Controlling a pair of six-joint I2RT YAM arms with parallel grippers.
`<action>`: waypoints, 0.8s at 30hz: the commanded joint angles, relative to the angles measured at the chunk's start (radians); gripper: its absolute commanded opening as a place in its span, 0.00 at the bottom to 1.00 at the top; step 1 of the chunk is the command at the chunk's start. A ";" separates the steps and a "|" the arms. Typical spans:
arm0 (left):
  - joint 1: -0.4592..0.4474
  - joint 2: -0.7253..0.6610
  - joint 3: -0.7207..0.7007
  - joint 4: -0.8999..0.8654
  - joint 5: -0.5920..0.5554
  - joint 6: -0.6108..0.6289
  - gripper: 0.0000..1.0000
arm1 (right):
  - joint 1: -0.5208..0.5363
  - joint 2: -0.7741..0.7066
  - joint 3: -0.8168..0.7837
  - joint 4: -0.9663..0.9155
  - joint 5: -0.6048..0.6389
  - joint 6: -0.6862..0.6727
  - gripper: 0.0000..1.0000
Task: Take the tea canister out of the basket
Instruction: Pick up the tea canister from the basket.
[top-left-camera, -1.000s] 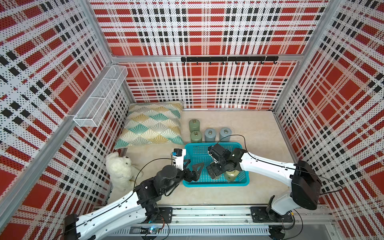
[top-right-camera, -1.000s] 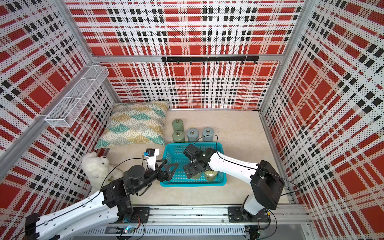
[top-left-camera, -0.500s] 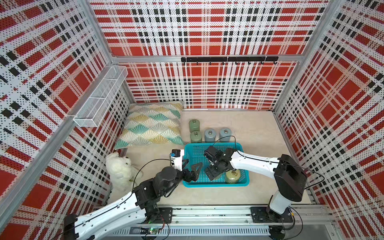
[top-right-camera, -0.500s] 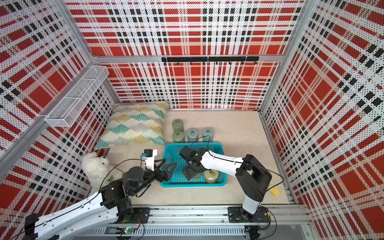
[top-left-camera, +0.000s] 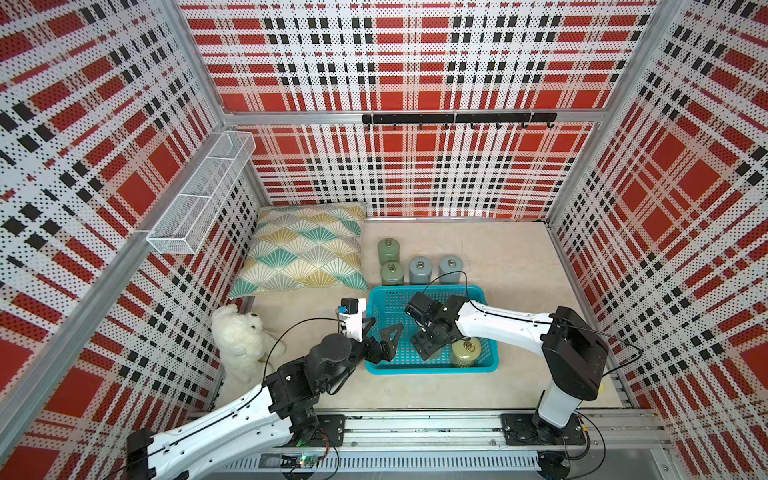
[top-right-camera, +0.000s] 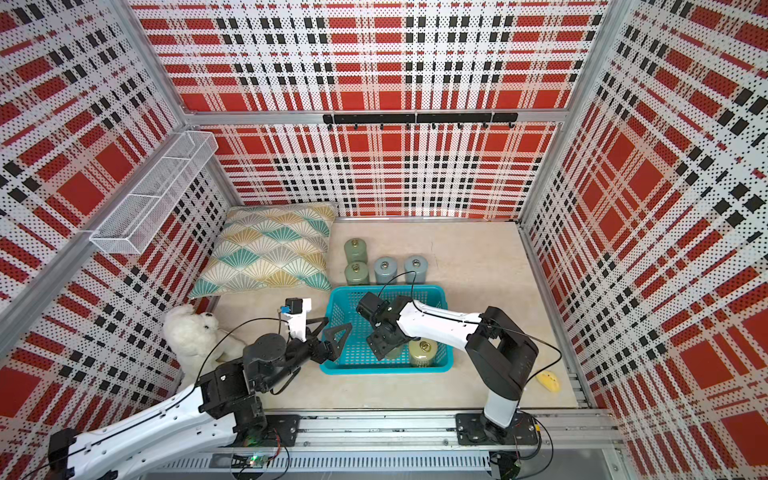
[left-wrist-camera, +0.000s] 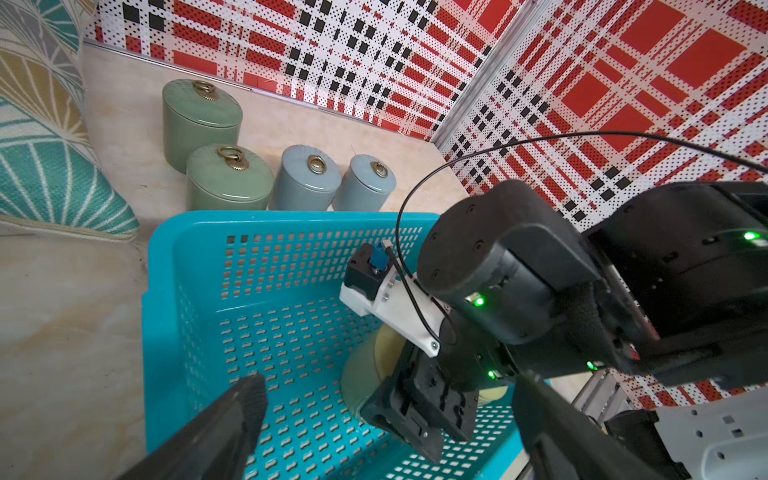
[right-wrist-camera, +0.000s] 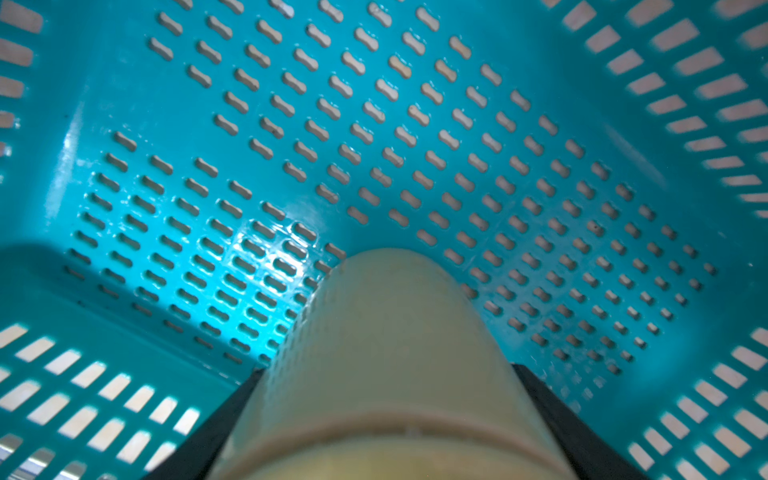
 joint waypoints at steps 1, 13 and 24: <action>-0.006 -0.007 0.025 -0.018 -0.023 -0.002 0.99 | 0.011 -0.057 0.040 -0.057 0.020 0.024 0.71; -0.004 -0.038 0.028 -0.033 -0.081 -0.014 0.99 | -0.008 -0.109 0.192 -0.133 0.055 0.011 0.70; -0.005 -0.078 -0.008 0.015 -0.111 -0.018 0.99 | -0.152 -0.051 0.450 -0.184 0.038 -0.018 0.70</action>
